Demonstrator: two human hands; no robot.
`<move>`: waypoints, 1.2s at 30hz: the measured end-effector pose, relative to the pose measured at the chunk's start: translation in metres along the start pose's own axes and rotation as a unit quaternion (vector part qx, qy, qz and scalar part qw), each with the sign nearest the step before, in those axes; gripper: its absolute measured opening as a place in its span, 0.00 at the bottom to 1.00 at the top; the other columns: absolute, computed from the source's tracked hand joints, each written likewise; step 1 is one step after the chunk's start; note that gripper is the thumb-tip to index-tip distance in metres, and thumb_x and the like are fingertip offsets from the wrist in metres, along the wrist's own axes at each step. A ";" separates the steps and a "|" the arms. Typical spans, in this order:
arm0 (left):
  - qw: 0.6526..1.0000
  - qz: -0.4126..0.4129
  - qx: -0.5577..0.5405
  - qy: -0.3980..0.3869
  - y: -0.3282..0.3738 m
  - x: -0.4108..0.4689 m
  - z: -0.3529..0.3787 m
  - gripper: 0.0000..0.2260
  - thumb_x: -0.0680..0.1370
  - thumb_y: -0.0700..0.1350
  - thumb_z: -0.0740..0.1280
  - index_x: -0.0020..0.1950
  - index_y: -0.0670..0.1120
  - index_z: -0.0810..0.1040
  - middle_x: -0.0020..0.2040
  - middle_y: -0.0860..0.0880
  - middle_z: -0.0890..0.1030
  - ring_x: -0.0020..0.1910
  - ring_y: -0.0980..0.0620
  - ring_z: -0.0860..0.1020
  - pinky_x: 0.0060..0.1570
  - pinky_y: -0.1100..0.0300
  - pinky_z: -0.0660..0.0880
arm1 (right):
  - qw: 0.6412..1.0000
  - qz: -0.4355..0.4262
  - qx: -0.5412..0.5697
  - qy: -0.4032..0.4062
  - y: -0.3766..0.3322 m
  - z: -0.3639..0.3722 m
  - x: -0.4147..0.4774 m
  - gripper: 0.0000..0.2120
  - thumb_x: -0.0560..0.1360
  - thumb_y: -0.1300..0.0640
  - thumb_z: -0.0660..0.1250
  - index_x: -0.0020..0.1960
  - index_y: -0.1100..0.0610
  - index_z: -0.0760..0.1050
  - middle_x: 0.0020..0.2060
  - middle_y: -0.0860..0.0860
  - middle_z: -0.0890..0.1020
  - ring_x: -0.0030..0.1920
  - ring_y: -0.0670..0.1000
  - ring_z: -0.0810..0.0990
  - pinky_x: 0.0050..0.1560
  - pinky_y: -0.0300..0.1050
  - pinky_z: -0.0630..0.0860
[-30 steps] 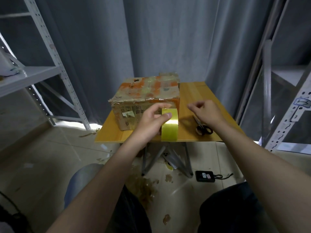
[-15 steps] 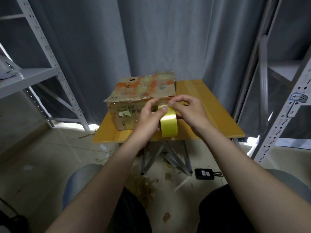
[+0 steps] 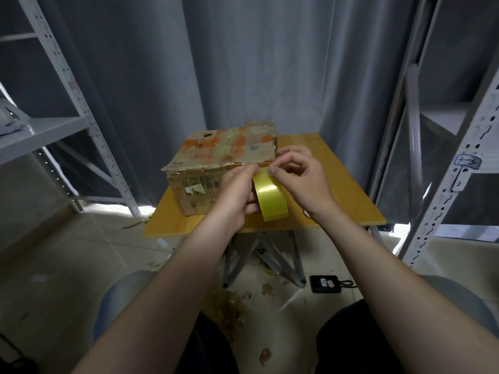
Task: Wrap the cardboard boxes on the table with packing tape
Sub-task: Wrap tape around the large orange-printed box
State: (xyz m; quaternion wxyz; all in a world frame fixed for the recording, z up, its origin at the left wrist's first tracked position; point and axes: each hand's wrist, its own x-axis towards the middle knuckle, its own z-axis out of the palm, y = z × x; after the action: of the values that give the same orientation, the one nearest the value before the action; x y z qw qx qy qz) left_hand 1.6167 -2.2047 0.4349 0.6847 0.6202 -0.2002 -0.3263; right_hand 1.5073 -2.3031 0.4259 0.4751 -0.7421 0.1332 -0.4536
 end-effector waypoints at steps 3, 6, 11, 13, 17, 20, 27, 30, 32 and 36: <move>1.000 -0.009 -0.023 -0.011 0.006 -0.001 0.015 0.06 0.81 0.45 0.65 0.56 0.46 0.79 0.33 0.50 0.84 0.31 0.52 0.84 0.33 0.57 0.82 | 0.998 -0.008 -0.046 0.031 -0.007 -0.007 0.002 0.06 0.76 0.64 0.74 0.44 0.53 0.83 0.58 0.53 0.75 0.53 0.41 0.80 0.55 0.37 0.78; 0.998 -0.019 -0.040 -0.033 0.011 0.003 0.035 0.06 0.82 0.47 0.63 0.54 0.47 0.79 0.35 0.50 0.83 0.31 0.53 0.83 0.33 0.59 0.82 | 0.988 0.017 -0.125 0.085 -0.013 -0.016 0.005 0.04 0.78 0.57 0.70 0.48 0.49 0.81 0.56 0.49 0.74 0.52 0.42 0.78 0.55 0.39 0.77; 0.997 -0.019 -0.045 -0.056 0.031 0.020 0.080 0.01 0.83 0.46 0.66 0.52 0.52 0.76 0.35 0.52 0.80 0.27 0.57 0.77 0.26 0.67 0.73 | 0.968 0.101 -0.191 0.124 -0.010 -0.037 0.018 0.24 0.80 0.51 0.66 0.75 0.49 0.71 0.68 0.49 0.76 0.66 0.49 0.75 0.66 0.44 0.71; 0.998 0.016 -0.011 -0.059 0.035 0.032 0.097 0.04 0.84 0.45 0.66 0.51 0.53 0.75 0.38 0.52 0.79 0.28 0.58 0.76 0.25 0.68 0.72 | 0.970 0.129 -0.148 0.145 -0.003 -0.047 0.024 0.33 0.79 0.50 0.67 0.81 0.49 0.60 0.65 0.45 0.74 0.61 0.43 0.74 0.57 0.39 0.69; 0.989 0.055 0.105 -0.085 0.040 0.057 0.118 0.07 0.86 0.44 0.60 0.61 0.52 0.76 0.45 0.50 0.78 0.31 0.55 0.79 0.24 0.63 0.76 | 0.972 0.111 -0.136 0.155 0.022 -0.069 0.044 0.39 0.76 0.54 0.75 0.80 0.49 0.57 0.48 0.44 0.79 0.48 0.46 0.81 0.47 0.34 0.73; 0.975 0.045 0.191 -0.107 0.046 0.075 0.125 0.08 0.87 0.45 0.56 0.59 0.49 0.74 0.45 0.44 0.74 0.44 0.45 0.77 0.36 0.52 0.82 | 0.967 0.109 -0.170 0.157 0.048 -0.080 0.064 0.37 0.75 0.58 0.77 0.77 0.49 0.61 0.42 0.43 0.76 0.45 0.44 0.78 0.41 0.26 0.69; 0.967 0.110 0.196 -0.121 0.063 0.105 0.100 0.09 0.84 0.39 0.58 0.58 0.50 0.75 0.54 0.46 0.85 0.44 0.47 0.79 0.38 0.54 0.78 | 0.896 0.203 -0.394 0.042 0.111 -0.093 0.063 0.32 0.77 0.56 0.73 0.75 0.45 0.63 0.61 0.50 0.82 0.65 0.59 0.78 0.66 0.56 0.66; 0.953 0.173 0.232 -0.085 0.069 0.115 0.068 0.10 0.82 0.39 0.60 0.55 0.52 0.78 0.51 0.49 0.87 0.43 0.49 0.81 0.41 0.52 0.77 | 0.849 0.228 -0.475 -0.023 0.122 -0.089 0.050 0.26 0.78 0.58 0.68 0.74 0.47 0.68 0.64 0.54 0.82 0.67 0.60 0.76 0.70 0.57 0.64; 0.936 0.202 0.284 -0.054 0.071 0.121 0.041 0.09 0.82 0.41 0.62 0.52 0.54 0.79 0.49 0.52 0.88 0.42 0.54 0.83 0.46 0.53 0.80 | 0.832 0.218 -0.510 -0.033 0.120 -0.080 0.048 0.20 0.80 0.55 0.66 0.71 0.49 0.71 0.66 0.55 0.80 0.68 0.63 0.73 0.72 0.58 0.65; 0.858 0.208 0.469 0.028 0.069 0.130 -0.007 0.06 0.80 0.45 0.65 0.46 0.55 0.79 0.51 0.51 0.86 0.52 0.47 0.84 0.57 0.51 0.80 | 0.883 0.154 -0.443 0.003 0.091 -0.047 0.071 0.20 0.82 0.45 0.65 0.71 0.52 0.74 0.69 0.55 0.75 0.70 0.63 0.67 0.71 0.57 0.66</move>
State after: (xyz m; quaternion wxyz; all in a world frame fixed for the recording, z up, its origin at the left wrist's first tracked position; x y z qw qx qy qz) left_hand 1.7273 -2.2888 0.4839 0.3703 0.8204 -0.4349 -0.0265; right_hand 1.5300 -2.4218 0.3954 0.1606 -0.8440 0.4344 -0.2705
